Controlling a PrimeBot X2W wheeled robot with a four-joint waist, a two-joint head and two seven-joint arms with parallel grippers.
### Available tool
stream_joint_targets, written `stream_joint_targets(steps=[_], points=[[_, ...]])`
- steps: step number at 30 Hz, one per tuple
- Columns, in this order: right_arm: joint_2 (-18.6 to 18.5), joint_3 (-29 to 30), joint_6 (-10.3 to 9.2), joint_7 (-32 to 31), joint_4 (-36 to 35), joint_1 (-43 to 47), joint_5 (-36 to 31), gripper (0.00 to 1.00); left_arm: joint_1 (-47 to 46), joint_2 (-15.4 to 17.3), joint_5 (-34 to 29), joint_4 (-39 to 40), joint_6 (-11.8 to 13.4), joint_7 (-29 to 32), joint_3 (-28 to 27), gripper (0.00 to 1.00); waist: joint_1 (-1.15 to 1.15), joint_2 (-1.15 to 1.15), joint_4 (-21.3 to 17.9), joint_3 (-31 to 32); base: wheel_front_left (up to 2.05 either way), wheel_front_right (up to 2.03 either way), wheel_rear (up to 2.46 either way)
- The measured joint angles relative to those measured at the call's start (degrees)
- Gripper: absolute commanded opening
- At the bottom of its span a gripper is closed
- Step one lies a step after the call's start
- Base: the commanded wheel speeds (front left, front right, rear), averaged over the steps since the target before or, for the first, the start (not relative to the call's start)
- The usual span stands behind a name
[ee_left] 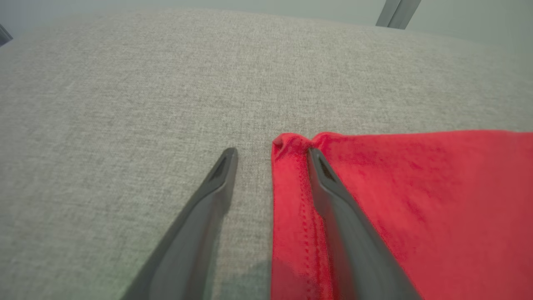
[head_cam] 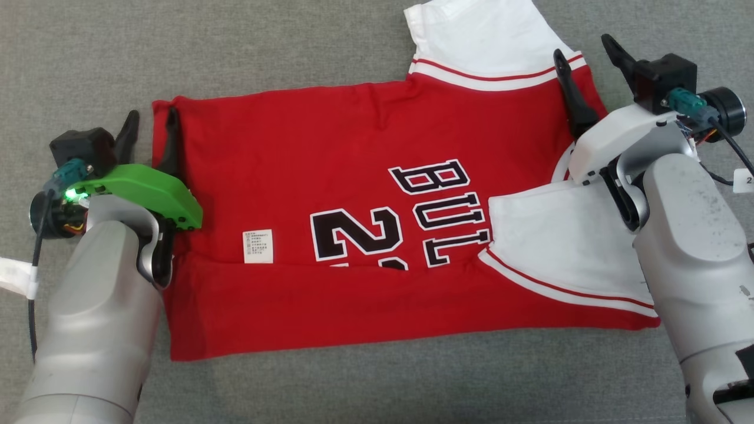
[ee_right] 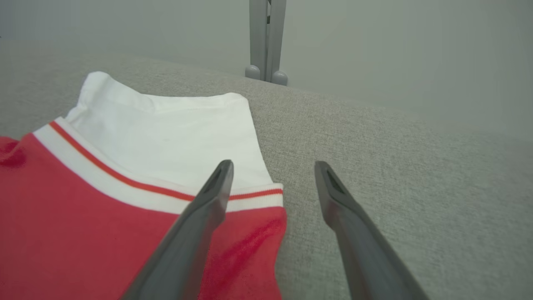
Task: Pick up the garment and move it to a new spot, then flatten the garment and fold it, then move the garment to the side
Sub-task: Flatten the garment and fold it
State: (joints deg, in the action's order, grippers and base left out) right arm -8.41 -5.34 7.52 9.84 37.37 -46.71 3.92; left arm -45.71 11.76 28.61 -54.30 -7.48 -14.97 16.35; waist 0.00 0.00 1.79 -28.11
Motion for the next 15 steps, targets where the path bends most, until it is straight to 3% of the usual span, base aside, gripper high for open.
stream_joint_targets(steps=[4, 9, 15], points=[[-1.35, -0.97, 0.00, -2.33, 2.86, -4.21, -0.99, 1.00, -1.40, -0.19, 2.59, -0.15, 0.00, 0.29, 4.28, 0.00, 0.00, 0.00, 1.38, -0.49, 0.00, 0.00, 0.00], [-2.59, -1.08, 0.00, -5.28, 7.17, -10.44, -1.94, 1.00, -2.92, -0.18, 4.75, 0.54, -0.01, 0.26, 8.70, 0.00, 0.00, 0.00, 3.50, -1.07, 0.00, 0.00, 0.00], [-2.93, -1.26, 0.00, -9.45, 13.37, -16.81, -3.72, 1.00, -3.96, -0.01, 5.06, 4.32, -0.07, 0.02, 8.69, 0.00, 0.00, 0.00, 6.24, -2.10, 0.00, 0.00, 0.00]])
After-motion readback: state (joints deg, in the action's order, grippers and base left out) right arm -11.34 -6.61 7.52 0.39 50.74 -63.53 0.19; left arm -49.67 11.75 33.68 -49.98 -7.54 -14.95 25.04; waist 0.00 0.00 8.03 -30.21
